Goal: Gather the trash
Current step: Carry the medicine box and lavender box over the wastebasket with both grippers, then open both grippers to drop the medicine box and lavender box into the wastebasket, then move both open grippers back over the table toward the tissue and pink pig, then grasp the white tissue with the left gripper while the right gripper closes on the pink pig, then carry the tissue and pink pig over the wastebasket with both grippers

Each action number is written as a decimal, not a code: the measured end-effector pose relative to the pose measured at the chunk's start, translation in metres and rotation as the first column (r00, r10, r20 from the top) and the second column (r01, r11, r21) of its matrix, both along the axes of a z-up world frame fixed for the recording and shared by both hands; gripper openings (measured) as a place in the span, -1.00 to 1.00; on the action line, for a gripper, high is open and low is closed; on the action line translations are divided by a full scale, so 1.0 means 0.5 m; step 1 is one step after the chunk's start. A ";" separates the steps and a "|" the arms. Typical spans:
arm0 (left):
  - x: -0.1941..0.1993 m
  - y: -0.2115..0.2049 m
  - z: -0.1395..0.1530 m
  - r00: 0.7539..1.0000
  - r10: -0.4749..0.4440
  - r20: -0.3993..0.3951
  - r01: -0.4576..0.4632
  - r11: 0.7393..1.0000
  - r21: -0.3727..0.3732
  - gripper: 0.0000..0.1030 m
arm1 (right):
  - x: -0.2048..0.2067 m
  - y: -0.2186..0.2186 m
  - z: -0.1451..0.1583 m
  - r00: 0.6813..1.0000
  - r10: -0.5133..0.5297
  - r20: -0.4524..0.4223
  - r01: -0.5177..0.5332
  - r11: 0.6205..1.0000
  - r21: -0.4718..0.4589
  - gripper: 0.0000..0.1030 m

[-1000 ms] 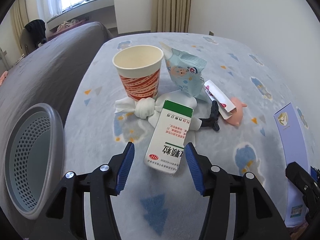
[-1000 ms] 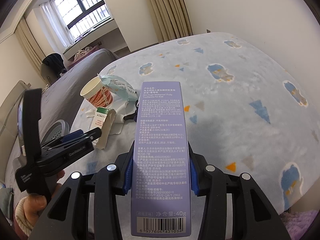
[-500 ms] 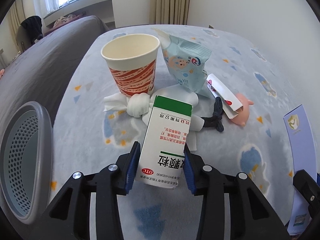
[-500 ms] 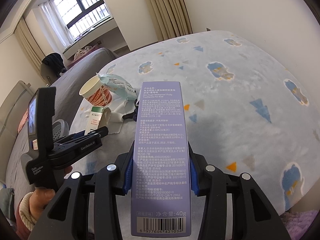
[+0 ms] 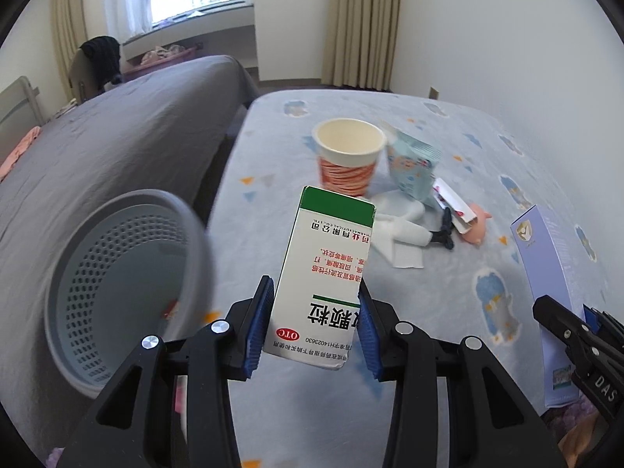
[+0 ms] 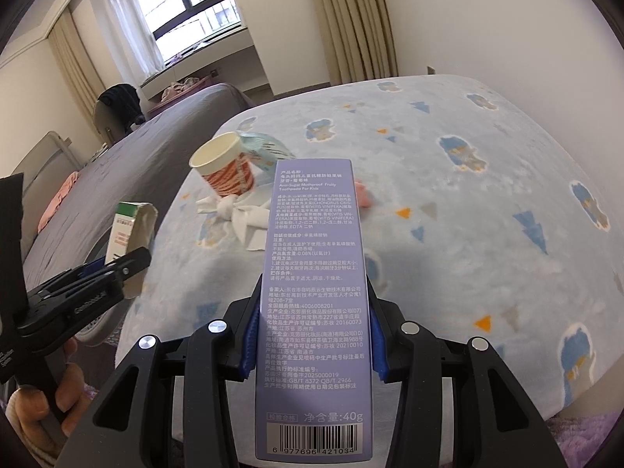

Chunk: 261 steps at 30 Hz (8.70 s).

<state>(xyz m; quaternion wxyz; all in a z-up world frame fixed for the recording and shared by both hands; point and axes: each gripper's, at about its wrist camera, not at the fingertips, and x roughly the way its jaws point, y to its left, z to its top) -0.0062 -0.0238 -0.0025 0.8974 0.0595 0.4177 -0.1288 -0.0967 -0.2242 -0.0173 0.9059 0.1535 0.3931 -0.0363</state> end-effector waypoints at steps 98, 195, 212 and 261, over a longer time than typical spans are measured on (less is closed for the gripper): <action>0.082 0.469 0.016 0.893 0.443 0.076 -0.444 0.896 -0.008 0.61 | 0.292 0.507 0.053 0.844 0.537 -0.008 -0.537 0.843 -0.042 0.21; 0.095 -0.019 -0.085 0.997 0.050 -0.051 -0.051 0.998 -0.022 0.73 | 0.269 -0.097 -0.104 0.979 0.120 -0.163 -0.131 0.990 -0.059 -0.16; 0.113 -0.081 -0.079 0.998 0.030 -0.052 -0.032 0.999 -0.027 0.74 | 0.173 -0.152 -0.053 0.995 0.041 -0.094 -0.041 0.999 0.002 -0.16; 0.051 0.045 -0.016 0.989 0.146 0.017 -0.145 0.989 -0.030 -0.30 | 0.200 0.006 0.018 0.974 0.225 -0.010 -0.224 0.971 0.082 -0.16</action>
